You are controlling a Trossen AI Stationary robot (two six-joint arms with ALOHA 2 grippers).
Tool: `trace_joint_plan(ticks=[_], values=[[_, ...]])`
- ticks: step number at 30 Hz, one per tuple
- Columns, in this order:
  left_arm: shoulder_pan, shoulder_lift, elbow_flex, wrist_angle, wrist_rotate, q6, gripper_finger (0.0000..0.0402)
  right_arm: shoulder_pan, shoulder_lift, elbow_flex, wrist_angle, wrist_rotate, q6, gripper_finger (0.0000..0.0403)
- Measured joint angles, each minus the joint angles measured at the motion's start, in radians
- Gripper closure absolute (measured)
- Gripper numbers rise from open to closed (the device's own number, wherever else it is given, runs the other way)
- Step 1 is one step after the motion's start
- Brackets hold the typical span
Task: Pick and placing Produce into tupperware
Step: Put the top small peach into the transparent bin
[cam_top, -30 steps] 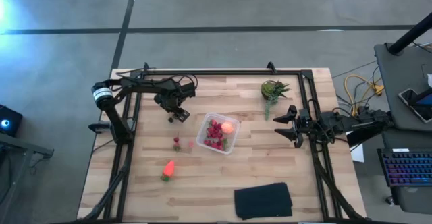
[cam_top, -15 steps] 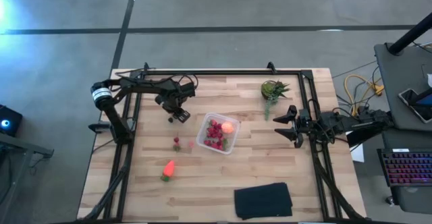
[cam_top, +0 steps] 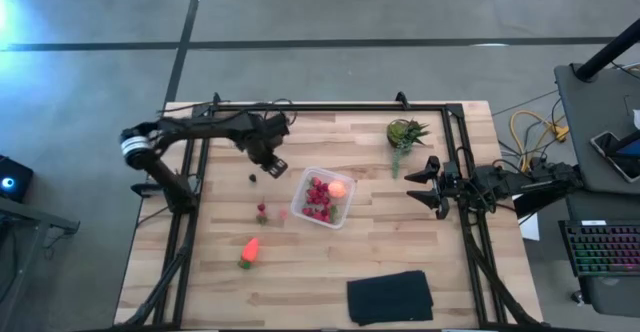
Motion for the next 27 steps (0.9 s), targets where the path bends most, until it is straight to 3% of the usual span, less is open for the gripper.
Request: trace_joint_plan(ticks=[6, 11, 14, 17, 22, 27], values=[[-0.089, -0.17, 0.069, 0.151, 0.129, 0.11, 0.0329, 0.0, 0.0, 0.0, 0.0, 0.0, 0.0, 0.0158], [-0.191, -0.162, 0.101, 0.269, 0.2, 0.187, 0.0321, 0.0, 0.0, 0.0, 0.0, 0.0, 0.0, 0.016], [-0.244, -0.096, 0.118, 0.294, 0.186, 0.228, 0.0313, 0.0, 0.0, 0.0, 0.0, 0.0, 0.0, 0.0158], [-0.282, -0.019, 0.131, 0.322, 0.096, 0.218, 0.0294, 0.0, 0.0, 0.0, 0.0, 0.0, 0.0, 0.0156], [-0.327, 0.057, 0.183, 0.34, 0.056, 0.221, 0.0237, 0.0, 0.0, 0.0, 0.001, 0.0, 0.0, 0.016], [-0.338, 0.051, 0.195, 0.304, 0.053, 0.207, 0.018, 0.0, 0.0, 0.0, 0.0, 0.0, 0.0, 0.0159]])
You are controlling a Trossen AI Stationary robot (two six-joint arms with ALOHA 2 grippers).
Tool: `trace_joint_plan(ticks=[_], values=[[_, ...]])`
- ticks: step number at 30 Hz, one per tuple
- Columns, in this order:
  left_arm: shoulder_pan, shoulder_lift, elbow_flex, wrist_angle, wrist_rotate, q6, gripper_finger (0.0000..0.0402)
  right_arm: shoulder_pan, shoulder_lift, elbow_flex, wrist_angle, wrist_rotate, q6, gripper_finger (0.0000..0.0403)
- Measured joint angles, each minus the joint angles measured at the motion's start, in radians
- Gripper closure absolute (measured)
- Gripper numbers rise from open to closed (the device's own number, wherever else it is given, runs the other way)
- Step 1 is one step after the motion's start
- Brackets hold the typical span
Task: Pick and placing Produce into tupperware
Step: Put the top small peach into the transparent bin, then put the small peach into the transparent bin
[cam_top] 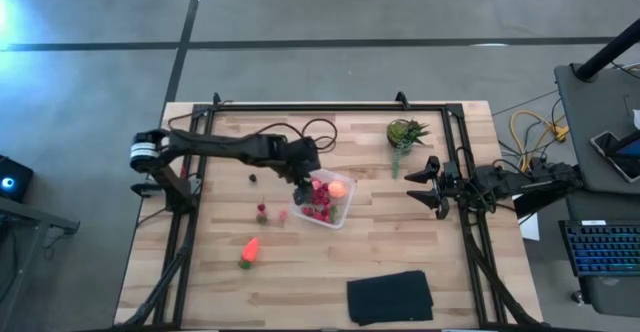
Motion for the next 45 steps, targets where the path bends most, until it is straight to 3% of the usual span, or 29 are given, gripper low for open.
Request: trace_joint_plan(ticks=[5, 10, 16, 20, 30, 38, 45], values=[[0.003, -0.07, -0.003, -0.255, -0.011, -0.078, 0.0163, 0.0, 0.0, 0.0, 0.0, 0.0, 0.0, 0.0156], [-0.072, -0.158, -0.06, -0.393, -0.009, 0.135, 0.0162, 0.0, 0.0, 0.0, 0.0, 0.0, 0.0, 0.0161], [-0.17, -0.194, -0.157, -0.277, -0.065, 0.308, 0.0162, 0.0, -0.001, 0.0, 0.0, 0.0, 0.0, 0.0157], [-0.178, -0.181, -0.211, -0.178, -0.07, 0.276, 0.0162, 0.0, 0.0, 0.0, 0.0, 0.0, 0.0, 0.0157], [-0.178, -0.137, -0.288, -0.148, -0.061, 0.158, 0.0162, 0.0, 0.0, 0.0, 0.0, 0.0, 0.0, 0.0156], [-0.195, -0.133, -0.32, 0.014, -0.037, 0.146, 0.0162, 0.0, 0.0, 0.0, 0.0, 0.0, 0.0, 0.0161], [-0.197, -0.133, -0.36, 0.025, -0.03, 0.071, 0.0162, 0.0, 0.0, 0.0, 0.001, 0.0, 0.0, 0.0156]])
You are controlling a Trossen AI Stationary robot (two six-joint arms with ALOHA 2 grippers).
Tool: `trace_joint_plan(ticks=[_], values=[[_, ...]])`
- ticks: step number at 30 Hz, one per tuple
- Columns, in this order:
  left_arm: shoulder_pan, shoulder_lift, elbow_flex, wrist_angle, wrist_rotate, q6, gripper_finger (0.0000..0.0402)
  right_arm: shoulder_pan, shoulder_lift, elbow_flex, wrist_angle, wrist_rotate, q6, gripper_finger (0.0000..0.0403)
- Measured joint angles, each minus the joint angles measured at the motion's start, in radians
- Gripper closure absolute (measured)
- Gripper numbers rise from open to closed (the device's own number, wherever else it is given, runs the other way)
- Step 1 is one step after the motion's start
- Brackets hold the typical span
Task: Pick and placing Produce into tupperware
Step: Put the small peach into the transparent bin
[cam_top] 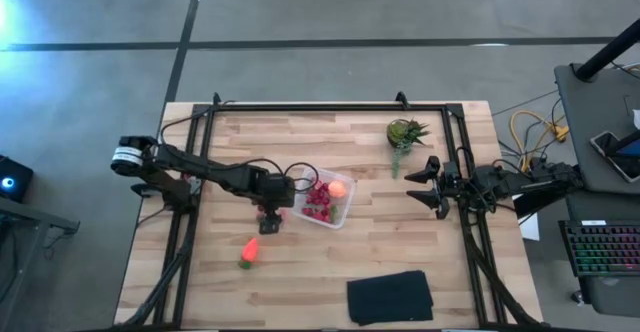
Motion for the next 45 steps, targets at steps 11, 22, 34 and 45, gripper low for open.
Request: trace_joint_plan(ticks=[11, 22, 34, 45], values=[[-0.001, 0.034, -0.044, 0.108, -0.001, -0.003, 0.0162, 0.0, 0.0, 0.0, 0.0, 0.0, 0.0, 0.0158], [-0.001, 0.067, -0.053, 0.116, -0.017, -0.003, 0.0162, 0.0, 0.0, 0.0, 0.0, 0.0, 0.0, 0.016], [-0.002, 0.066, -0.053, 0.12, -0.088, -0.003, 0.0237, 0.0, 0.0, 0.0, 0.0, 0.0, 0.0, 0.0161], [0.004, 0.033, -0.008, 0.11, -0.147, -0.002, 0.0303, 0.0, 0.0, 0.0, 0.0, 0.0, 0.0, 0.0158]])
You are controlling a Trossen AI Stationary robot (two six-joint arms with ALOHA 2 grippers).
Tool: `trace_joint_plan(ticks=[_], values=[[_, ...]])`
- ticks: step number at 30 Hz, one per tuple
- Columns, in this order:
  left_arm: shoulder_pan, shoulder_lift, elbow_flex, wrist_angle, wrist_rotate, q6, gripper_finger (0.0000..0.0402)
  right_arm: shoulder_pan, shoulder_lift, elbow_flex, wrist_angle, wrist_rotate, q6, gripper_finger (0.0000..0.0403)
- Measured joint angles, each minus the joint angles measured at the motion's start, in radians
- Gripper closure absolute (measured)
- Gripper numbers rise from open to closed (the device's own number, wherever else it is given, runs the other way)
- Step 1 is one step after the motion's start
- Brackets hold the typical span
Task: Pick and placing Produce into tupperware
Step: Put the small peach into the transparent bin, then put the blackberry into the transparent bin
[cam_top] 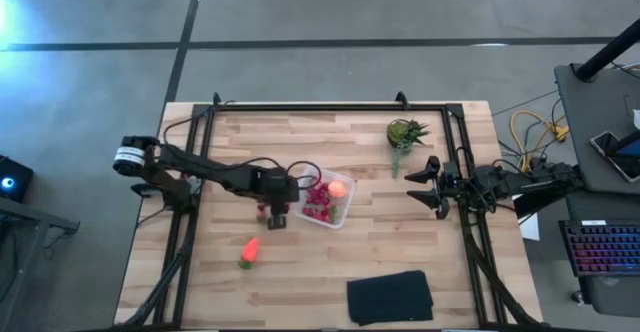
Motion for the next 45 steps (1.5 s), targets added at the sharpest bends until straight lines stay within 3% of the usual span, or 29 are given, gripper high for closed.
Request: trace_joint_plan(ticks=[6, 11, 15, 21, 23, 27, 35, 38, 41, 45], values=[[0.0, -0.069, 0.097, -0.026, -0.152, 0.011, 0.0308, 0.0, -0.001, 0.0, 0.0, 0.0, 0.0, 0.0159], [0.0, -0.086, 0.157, -0.026, -0.223, 0.131, 0.0308, 0.0, -0.001, 0.0, -0.001, 0.0, 0.0, 0.0156], [0.001, -0.067, 0.172, -0.004, -0.209, 0.192, 0.0309, 0.0, -0.001, 0.0, 0.0, 0.0, 0.0, 0.016], [0.034, 0.001, 0.172, 0.086, -0.044, 0.244, 0.0309, 0.0, 0.0, 0.0, -0.001, 0.0, 0.0, 0.0158], [0.04, 0.024, 0.176, 0.121, -0.041, 0.236, 0.0306, 0.0, 0.0, 0.0, 0.0, 0.0, 0.0, 0.0157], [0.039, 0.038, 0.177, 0.205, -0.039, 0.237, 0.028, 0.0, 0.0, 0.0, 0.0, 0.0, 0.0, 0.0157], [0.04, 0.034, 0.169, 0.191, -0.097, 0.208, 0.0184, 0.0, 0.0, 0.0, 0.0, 0.0, 0.0, 0.0159], [0.04, 0.018, 0.177, 0.081, -0.178, 0.207, 0.0161, 0.0, 0.0, 0.0, 0.0, 0.0, 0.0, 0.0156], [0.045, 0.0, 0.199, -0.157, -0.294, 0.188, 0.0155, 0.0, 0.0, 0.0, 0.0, 0.0, 0.0, 0.0157], [0.097, -0.019, 0.19, -0.434, -0.292, 0.026, 0.0154, 0.0, 0.0, 0.0, -0.001, 0.0, 0.0, 0.0161]])
